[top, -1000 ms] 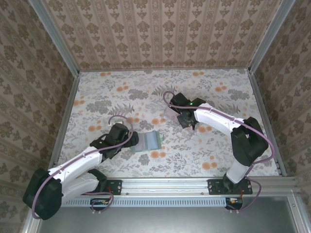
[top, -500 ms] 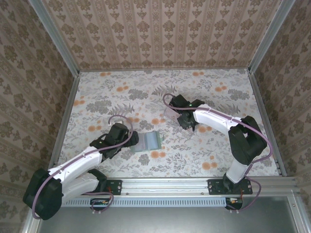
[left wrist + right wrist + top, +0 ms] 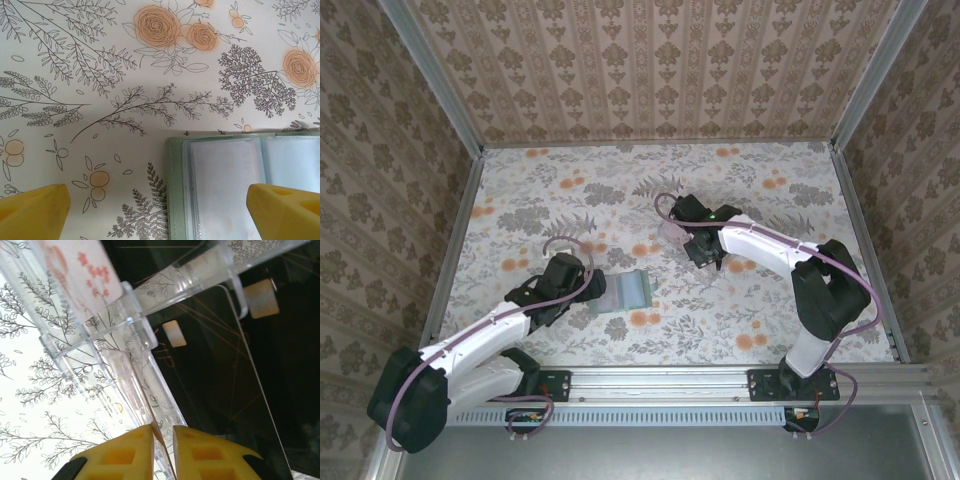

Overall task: Put the credit cards into the card holder
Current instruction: Pick up the credit card from the storage box.

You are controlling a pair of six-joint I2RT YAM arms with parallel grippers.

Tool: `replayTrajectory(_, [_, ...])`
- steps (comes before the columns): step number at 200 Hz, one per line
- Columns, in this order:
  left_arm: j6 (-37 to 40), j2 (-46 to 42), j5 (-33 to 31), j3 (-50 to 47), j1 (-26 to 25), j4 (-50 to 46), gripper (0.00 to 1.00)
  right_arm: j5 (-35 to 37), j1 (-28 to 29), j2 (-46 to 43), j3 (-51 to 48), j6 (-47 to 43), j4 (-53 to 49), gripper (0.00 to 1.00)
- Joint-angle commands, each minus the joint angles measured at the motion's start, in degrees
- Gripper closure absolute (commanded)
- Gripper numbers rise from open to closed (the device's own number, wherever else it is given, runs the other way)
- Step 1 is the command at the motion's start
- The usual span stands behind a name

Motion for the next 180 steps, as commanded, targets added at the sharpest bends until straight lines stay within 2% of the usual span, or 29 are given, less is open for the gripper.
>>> replayTrajectory(1, [0.22,0.19,0.55,0.62,0.26,0.3,0.0,-2.21,-0.11,-2.09,-0.37,-1.97,0.13,0.84])
replayTrajectory(37, [0.21,0.26,0.79,0.62,0.26,0.31,0.0,-3.22,0.04,-3.64,0.31,-4.48,0.0,0.87])
replayTrajectory(70, [0.31,0.14,0.74,0.62,0.26,0.17,0.0,-3.42,0.21,-4.51,1.84,-5.51,-1.37,1.0])
replayTrajectory(108, [0.34,-0.52,0.36,0.79,0.26,-0.6,0.0,-5.09,1.48,-9.5,4.28,-2.76,-3.38,1.0])
replayTrajectory(122, [0.5,-0.57,0.25,0.87,0.26,-0.95,0.0,-8.19,1.94,-11.99,4.34,-0.3,-2.76,1.0])
replayTrajectory(141, [0.5,-0.25,-0.22,0.87,0.26,-1.63,0.0,-15.91,2.46,-14.81,2.26,5.2,1.75,1.0])
replayTrajectory(167, [-0.05,0.23,-1.47,0.7,0.34,-3.16,0.0,-28.79,3.75,-16.97,-5.36,16.21,17.19,1.0])
replayTrajectory(180, [-0.25,0.44,-1.95,0.6,0.32,-3.85,0.0,-32.71,4.92,-16.59,-9.35,22.4,26.09,1.0])
